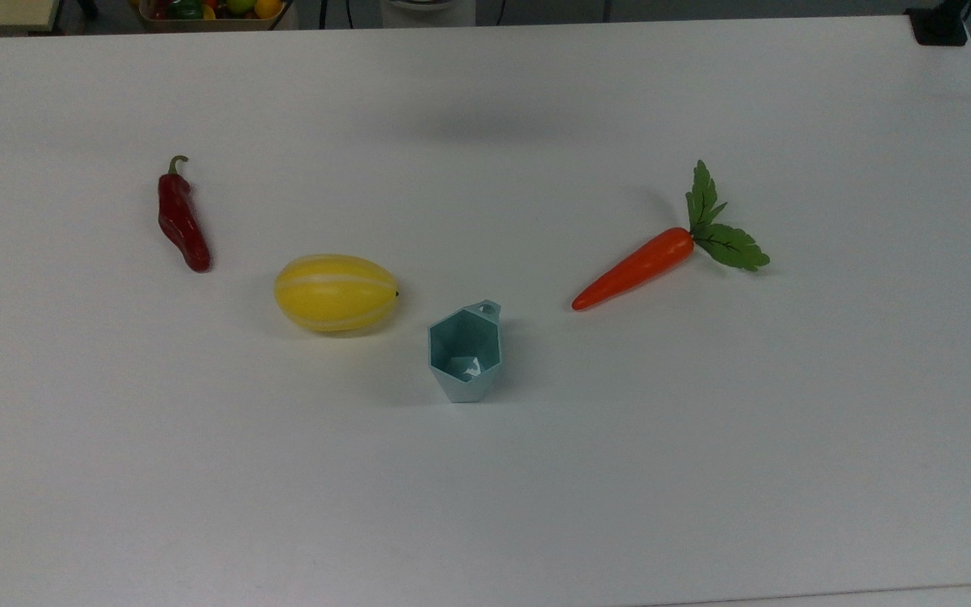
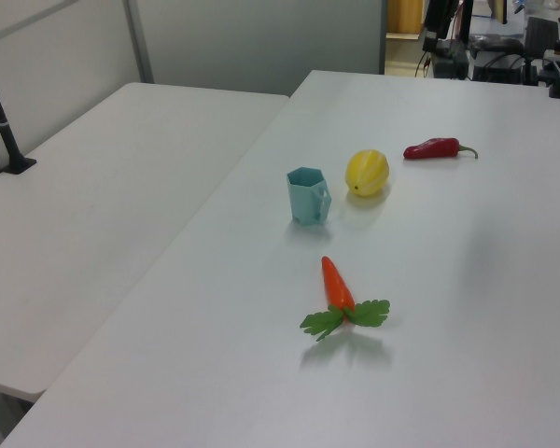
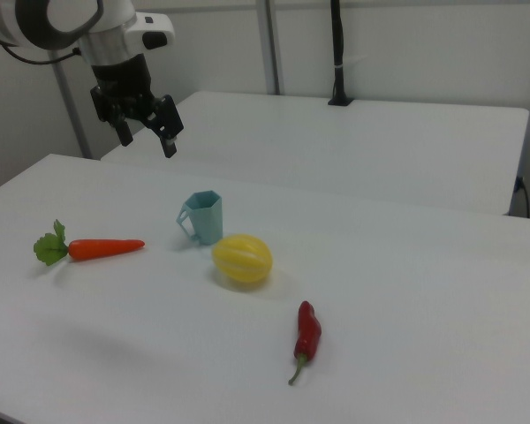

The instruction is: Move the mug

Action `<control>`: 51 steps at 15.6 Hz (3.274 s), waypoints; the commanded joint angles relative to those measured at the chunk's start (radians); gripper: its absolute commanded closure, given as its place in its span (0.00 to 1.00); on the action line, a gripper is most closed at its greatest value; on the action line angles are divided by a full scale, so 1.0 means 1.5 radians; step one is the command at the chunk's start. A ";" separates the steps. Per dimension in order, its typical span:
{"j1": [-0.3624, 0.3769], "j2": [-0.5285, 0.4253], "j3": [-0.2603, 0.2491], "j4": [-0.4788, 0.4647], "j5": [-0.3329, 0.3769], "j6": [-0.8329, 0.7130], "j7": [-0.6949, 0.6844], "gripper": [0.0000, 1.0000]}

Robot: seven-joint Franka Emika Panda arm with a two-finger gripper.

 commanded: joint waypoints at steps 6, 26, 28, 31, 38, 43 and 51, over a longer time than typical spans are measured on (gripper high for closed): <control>0.017 -0.015 -0.011 -0.020 0.003 0.010 -0.013 0.00; 0.008 0.047 0.085 -0.013 0.003 0.037 0.275 0.00; 0.012 0.076 0.094 -0.013 0.002 0.078 0.308 0.00; 0.015 0.116 0.095 -0.011 0.002 0.125 0.324 0.00; 0.034 0.213 0.095 0.007 -0.006 0.215 0.324 0.00; 0.044 0.263 0.095 0.006 -0.010 0.306 0.348 0.00; 0.049 0.327 0.095 0.007 -0.033 0.388 0.351 0.00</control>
